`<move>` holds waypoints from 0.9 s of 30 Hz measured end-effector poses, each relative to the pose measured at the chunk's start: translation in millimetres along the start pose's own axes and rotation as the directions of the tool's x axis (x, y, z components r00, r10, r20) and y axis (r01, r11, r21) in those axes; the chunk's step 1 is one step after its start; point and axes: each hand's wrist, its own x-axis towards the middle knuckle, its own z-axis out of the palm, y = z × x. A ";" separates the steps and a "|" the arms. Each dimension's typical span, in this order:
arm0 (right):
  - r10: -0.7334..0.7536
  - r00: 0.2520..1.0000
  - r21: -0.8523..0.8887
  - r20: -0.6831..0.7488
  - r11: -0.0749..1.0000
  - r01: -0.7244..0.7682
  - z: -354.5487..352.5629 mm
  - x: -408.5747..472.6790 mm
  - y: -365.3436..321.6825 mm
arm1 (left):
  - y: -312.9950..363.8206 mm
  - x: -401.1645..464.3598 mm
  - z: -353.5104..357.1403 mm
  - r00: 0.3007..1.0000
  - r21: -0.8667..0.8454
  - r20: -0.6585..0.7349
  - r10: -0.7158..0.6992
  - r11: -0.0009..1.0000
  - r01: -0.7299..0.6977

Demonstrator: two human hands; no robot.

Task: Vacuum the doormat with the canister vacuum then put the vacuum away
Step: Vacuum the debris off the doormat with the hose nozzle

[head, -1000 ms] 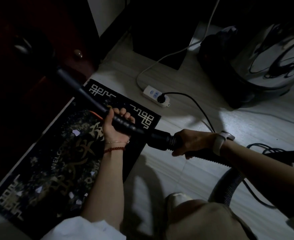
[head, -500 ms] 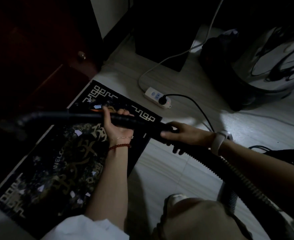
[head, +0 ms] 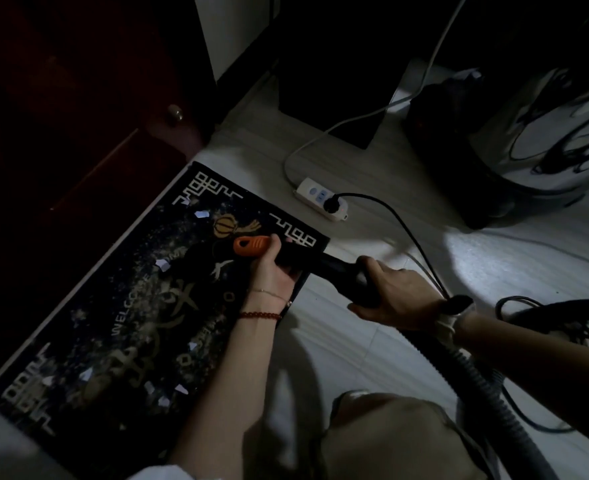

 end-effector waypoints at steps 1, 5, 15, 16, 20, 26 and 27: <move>0.010 1.000 0.044 -0.017 0.999 -0.009 2.1 1.2 -5.8 | -4.2 -1.0 -4.1 1.000 0.032 0.020 -0.002 0.999 0.002; 0.101 0.993 0.253 0.055 0.961 -0.112 3.0 25.1 -36.2 | -18.1 -4.7 -14.3 0.998 0.221 0.055 -0.016 0.975 0.003; -0.012 0.997 -0.067 -0.071 0.998 0.007 29.2 12.4 -7.4 | -13.2 -10.7 -25.3 0.994 0.248 -0.071 0.079 0.967 -0.059; -0.010 0.999 -0.053 -0.044 0.999 0.008 30.8 16.4 -10.6 | -14.3 -9.2 -27.8 0.996 0.263 -0.076 0.052 0.964 -0.030; -0.003 0.987 0.356 0.160 0.933 -0.055 28.3 49.5 -35.7 | -15.6 -5.7 -36.6 0.999 0.368 -0.021 0.025 0.930 -0.016; 0.001 1.000 0.336 -0.016 0.942 0.004 33.1 81.0 -34.3 | 10.1 8.8 -62.6 0.972 0.779 0.018 0.233 0.607 -0.160; 0.000 0.999 0.312 -0.050 0.950 0.016 34.7 83.5 -29.4 | 13.5 15.5 -75.4 0.952 0.881 -0.008 0.306 0.453 -0.138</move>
